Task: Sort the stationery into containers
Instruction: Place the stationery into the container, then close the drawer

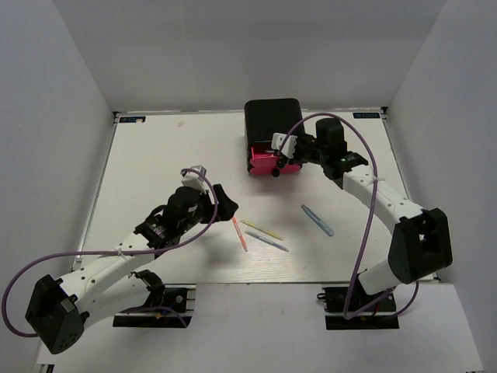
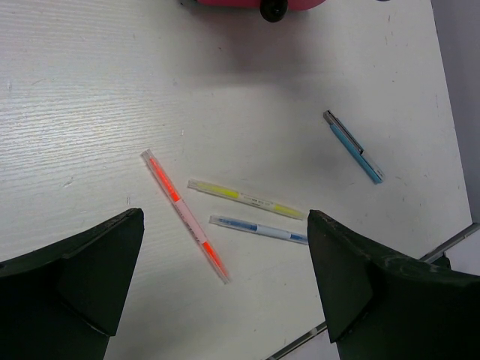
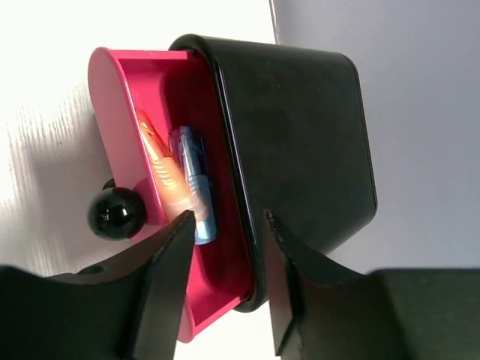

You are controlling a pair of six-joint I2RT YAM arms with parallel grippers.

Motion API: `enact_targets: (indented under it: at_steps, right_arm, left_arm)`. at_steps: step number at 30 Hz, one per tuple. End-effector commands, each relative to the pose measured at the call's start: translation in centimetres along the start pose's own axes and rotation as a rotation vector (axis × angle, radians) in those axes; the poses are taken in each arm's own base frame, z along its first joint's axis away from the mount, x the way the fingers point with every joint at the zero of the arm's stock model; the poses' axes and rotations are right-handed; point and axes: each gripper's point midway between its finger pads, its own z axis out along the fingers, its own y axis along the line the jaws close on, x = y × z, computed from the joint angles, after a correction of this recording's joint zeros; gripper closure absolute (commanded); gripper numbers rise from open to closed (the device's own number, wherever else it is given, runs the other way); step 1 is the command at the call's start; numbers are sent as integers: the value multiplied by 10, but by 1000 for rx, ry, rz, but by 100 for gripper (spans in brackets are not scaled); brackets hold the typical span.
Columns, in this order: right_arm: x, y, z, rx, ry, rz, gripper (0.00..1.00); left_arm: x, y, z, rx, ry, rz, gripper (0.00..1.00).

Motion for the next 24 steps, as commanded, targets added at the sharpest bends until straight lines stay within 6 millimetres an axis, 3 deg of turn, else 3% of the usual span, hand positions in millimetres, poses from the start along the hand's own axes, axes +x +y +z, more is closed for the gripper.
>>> enact_targets:
  at_steps: [1, 6, 8, 10, 13, 17, 20, 24]
  right_arm:
    - [-7, -22, -2, 44, -8, -38, 51]
    - [-10, -28, -8, 69, -22, -1, 50]
    - [-28, -34, -18, 85, -84, 21, 51]
    - [-48, -29, -29, 61, -160, 37, 73]
    - [-60, -1, -35, -28, -232, 81, 100]
    - [-46, 36, -34, -104, -211, 216, 100]
    - [-35, 53, -35, -122, -166, 352, 99]
    - [-25, 70, -37, -117, -119, 504, 73]
  left_arm:
    - [-2, -5, -2, 25, -10, -5, 1]
    - [-2, -5, -2, 24, -10, -5, 1]
    - [-2, -5, -2, 24, -10, -5, 1]
    - [1, -3, -1, 19, -3, -4, 1]
    - [-2, -6, -1, 31, -18, -7, 1]
    - [1, -6, 1, 33, -5, -5, 1]
    - [-3, -9, 0, 38, -12, -6, 1]
    - [-2, -8, 1, 39, -14, -7, 1]
